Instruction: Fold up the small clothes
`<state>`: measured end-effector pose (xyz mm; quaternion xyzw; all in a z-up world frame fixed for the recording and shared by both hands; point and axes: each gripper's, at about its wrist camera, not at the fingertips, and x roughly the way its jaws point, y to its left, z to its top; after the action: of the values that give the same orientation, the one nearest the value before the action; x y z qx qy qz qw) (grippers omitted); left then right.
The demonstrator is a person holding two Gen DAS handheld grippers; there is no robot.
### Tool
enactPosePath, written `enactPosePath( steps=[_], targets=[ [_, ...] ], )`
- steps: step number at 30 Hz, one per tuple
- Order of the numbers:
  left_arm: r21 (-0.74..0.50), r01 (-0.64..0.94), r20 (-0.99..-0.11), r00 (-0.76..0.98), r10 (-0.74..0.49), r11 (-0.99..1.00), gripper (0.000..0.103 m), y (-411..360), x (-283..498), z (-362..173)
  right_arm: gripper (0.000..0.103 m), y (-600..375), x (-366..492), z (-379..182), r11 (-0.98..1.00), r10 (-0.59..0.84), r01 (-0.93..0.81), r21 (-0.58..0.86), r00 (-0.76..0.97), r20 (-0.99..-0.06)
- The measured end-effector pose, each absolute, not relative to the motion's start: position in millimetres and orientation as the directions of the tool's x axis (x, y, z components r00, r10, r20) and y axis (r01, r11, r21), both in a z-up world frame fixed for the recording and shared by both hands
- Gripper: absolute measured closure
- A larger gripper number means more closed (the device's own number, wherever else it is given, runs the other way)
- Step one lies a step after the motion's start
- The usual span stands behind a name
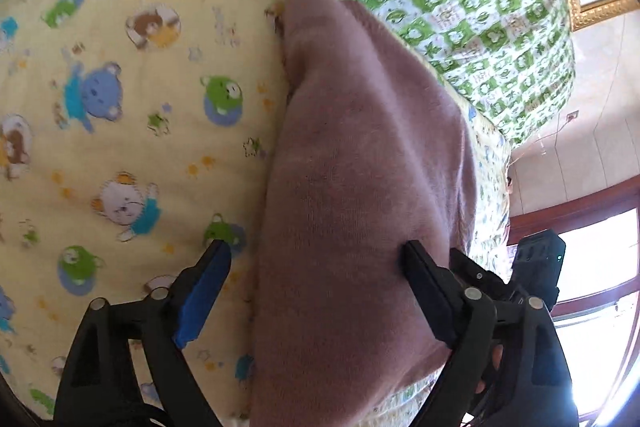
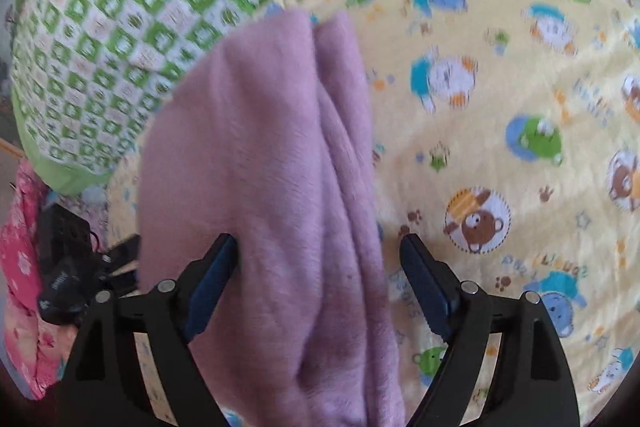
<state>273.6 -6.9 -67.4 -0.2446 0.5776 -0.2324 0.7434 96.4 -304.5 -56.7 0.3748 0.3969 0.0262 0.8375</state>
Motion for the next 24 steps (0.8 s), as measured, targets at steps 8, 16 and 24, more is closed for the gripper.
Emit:
enactPosePath(
  steps=[8,16,24],
  targets=[
    [-0.649,0.099,-0.728,0.207,-0.653,0.754,0.044,-32,279,-85,0.06,-300,102,-61,0.671,0.416,0.213,0.711,0.685,-0.598],
    [-0.661,0.171,-0.673,0.297,-0.678,0.731,0.057,-7,250,-40,0.067,-267,86,-14,0.692,0.425,0.114,0.712,0.734,-0.53],
    [-0.655,0.103,-0.648,0.432,-0.627,0.748,0.063,91,211,11,0.068,-185,102,14,0.666,0.563,-0.049,0.745,0.689,-0.457]
  ],
)
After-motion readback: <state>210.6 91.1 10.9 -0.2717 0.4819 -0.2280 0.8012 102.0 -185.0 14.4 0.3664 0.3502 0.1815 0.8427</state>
